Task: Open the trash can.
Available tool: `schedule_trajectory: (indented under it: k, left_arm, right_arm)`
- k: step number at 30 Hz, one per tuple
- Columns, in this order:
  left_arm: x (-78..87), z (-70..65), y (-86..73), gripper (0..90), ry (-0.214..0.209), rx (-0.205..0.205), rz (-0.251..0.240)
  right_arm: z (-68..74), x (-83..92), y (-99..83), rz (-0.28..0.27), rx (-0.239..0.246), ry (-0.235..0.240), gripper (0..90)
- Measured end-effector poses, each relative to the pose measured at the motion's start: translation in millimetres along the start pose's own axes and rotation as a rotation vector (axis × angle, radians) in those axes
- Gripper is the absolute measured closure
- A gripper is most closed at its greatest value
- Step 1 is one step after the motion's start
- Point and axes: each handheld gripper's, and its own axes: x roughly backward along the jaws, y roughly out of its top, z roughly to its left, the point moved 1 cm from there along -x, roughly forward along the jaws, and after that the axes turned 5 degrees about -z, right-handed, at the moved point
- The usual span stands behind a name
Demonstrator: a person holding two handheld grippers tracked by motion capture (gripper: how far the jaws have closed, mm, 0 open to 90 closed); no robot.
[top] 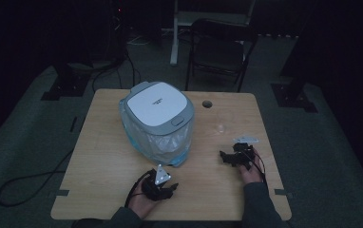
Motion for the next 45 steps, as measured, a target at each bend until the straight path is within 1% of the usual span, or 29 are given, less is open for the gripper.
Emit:
schedule_trajectory:
  k: [7, 10, 12, 15, 17, 20, 21, 22, 23, 27, 30, 33, 35, 37, 38, 39, 42, 44, 45]
  left_arm:
    - [0.3, -0.5, -0.3, 49.3, -0.007, -0.005, -0.002]
    - [0.6, -0.8, -0.3, 51.3, -0.013, -0.009, -0.004]
    - [0.8, -1.3, -0.5, 54.5, -0.019, -0.010, -0.008]
    - [0.8, -2.4, 0.1, 65.0, -0.029, -0.013, -0.009]
    - [0.3, -2.9, 0.9, 74.1, -0.034, -0.010, -0.008]
    - [-2.1, -2.8, 5.0, 86.1, -0.057, 0.006, 0.013]
    - [-2.1, -2.8, 5.0, 88.9, -0.057, 0.006, 0.013]
    - [-3.1, -1.8, 6.2, 90.0, -0.059, 0.020, 0.016]
    - [-3.3, -0.7, 6.7, 90.0, -0.058, 0.023, 0.021]
    - [-4.6, 3.1, 8.6, 90.0, -0.052, 0.050, 0.018]
    - [-5.0, 2.3, 14.1, 90.0, -0.032, 0.044, 0.002]
    - [-6.2, 1.3, 22.4, 90.0, -0.016, 0.029, -0.010]
    - [-7.3, 2.2, 26.6, 90.0, -0.010, 0.036, -0.024]
    - [-7.8, 5.4, 29.9, 90.0, 0.010, 0.036, -0.027]
    - [-7.8, 5.4, 29.9, 90.0, 0.010, 0.036, -0.027]
    - [-8.3, 8.1, 33.3, 90.0, 0.022, 0.041, -0.037]
    - [-8.8, 8.8, 38.8, 90.0, 0.041, 0.056, -0.054]
    - [-8.9, 7.6, 42.0, 90.0, 0.054, 0.078, -0.063]
    - [-9.3, 7.2, 43.4, 90.0, 0.052, 0.091, -0.070]
  right_arm:
    - [0.0, 0.0, 0.0, 0.000, 0.001, 0.001, 11.8]
    - [0.1, 0.0, 0.0, 0.000, 0.001, 0.001, 11.8]
    - [0.0, 0.0, 0.0, 0.000, 0.001, 0.000, 11.8]
    - [0.0, 0.0, 0.0, 0.000, 0.001, 0.001, 11.8]
    - [0.0, 0.0, 0.0, 0.000, 0.001, 0.001, 11.8]
    - [0.0, 0.0, 0.0, 0.000, 0.001, 0.001, 11.8]
    - [0.0, 0.0, 0.0, 0.000, 0.001, 0.001, 11.8]
    - [0.0, 0.0, 0.0, 0.000, 0.001, 0.000, 11.8]
    - [0.0, 0.0, 0.0, 0.000, 0.001, 0.000, 11.8]
    - [0.0, 0.0, 0.0, 0.000, 0.000, 0.000, 11.8]
    - [0.0, 0.0, 0.0, 0.000, 0.000, 0.000, 11.8]
    - [0.0, 0.0, 0.0, 0.000, 0.001, 0.001, 11.8]
    - [0.0, 0.0, 0.0, 0.000, 0.001, 0.001, 11.8]
    - [0.0, 0.0, 0.0, 0.000, 0.001, 0.001, 11.8]
    - [0.0, 0.0, 0.0, 0.000, 0.001, 0.001, 11.8]
    - [0.0, 0.0, 0.0, 0.000, 0.000, 0.000, 11.8]
    - [0.0, 0.0, 0.0, 0.000, 0.001, 0.001, 11.8]
    - [0.0, 0.0, 0.0, 0.000, 0.001, 0.000, 11.8]
    - [0.0, 0.0, 0.0, 0.000, 0.001, 0.001, 11.8]
